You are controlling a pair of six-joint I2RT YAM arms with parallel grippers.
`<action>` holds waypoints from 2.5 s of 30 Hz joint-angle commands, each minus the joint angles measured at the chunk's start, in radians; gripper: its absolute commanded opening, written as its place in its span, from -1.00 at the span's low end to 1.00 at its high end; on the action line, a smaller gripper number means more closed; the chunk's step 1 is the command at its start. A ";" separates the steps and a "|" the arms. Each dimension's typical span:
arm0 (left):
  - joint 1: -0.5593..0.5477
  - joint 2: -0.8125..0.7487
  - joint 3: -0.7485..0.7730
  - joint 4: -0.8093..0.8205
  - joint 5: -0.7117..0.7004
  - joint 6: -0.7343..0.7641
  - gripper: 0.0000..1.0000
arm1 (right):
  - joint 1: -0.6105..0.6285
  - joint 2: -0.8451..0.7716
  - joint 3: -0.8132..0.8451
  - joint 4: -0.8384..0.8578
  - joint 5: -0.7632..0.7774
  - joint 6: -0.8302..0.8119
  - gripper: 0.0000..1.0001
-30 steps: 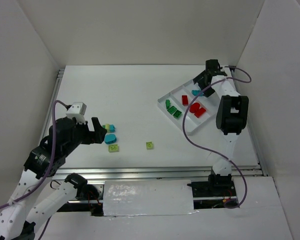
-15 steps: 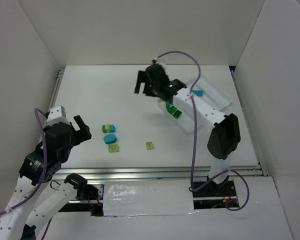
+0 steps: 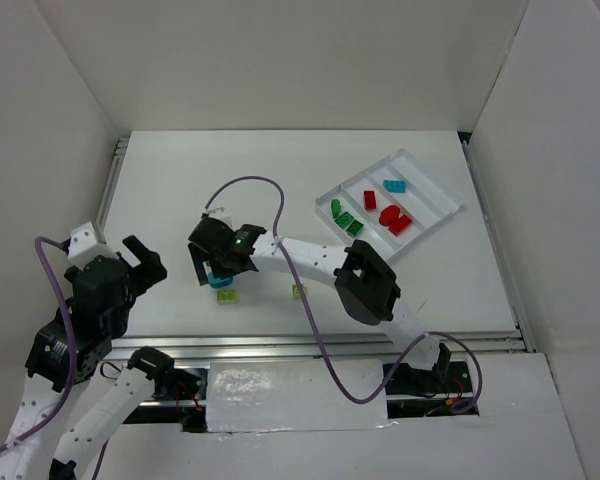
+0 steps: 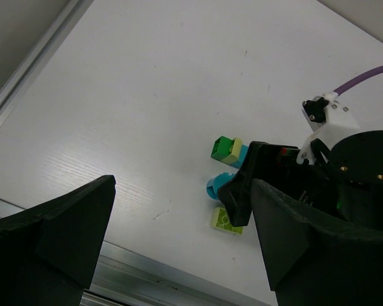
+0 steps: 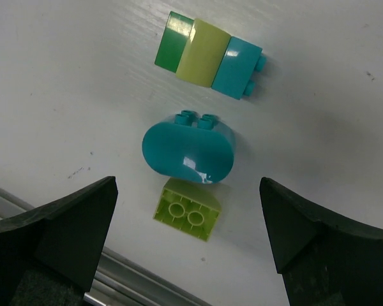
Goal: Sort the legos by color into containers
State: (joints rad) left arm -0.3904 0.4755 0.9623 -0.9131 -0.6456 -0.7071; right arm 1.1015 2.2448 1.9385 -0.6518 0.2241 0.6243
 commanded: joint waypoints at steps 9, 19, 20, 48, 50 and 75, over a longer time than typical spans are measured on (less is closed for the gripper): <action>0.005 0.011 0.019 0.048 0.024 0.034 0.99 | -0.008 0.125 0.155 -0.054 0.008 -0.026 0.98; 0.005 0.008 0.016 0.056 0.034 0.043 0.99 | 0.001 0.144 0.146 -0.005 -0.003 -0.032 0.82; 0.005 0.009 0.016 0.054 0.034 0.044 0.99 | 0.001 0.142 0.142 0.001 0.001 -0.032 0.74; 0.007 0.000 0.012 0.063 0.044 0.054 0.99 | -0.124 -0.176 -0.182 0.072 0.121 -0.006 -0.14; 0.007 0.002 0.012 0.065 0.046 0.054 0.99 | -0.158 -0.276 -0.296 0.122 0.118 -0.002 -0.14; 0.013 -0.012 0.004 0.083 0.080 0.078 0.99 | -1.094 -0.206 -0.129 -0.017 0.146 0.014 -0.16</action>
State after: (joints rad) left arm -0.3820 0.4732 0.9619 -0.8730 -0.5793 -0.6559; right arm 0.0078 2.0171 1.7287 -0.6205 0.3637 0.6270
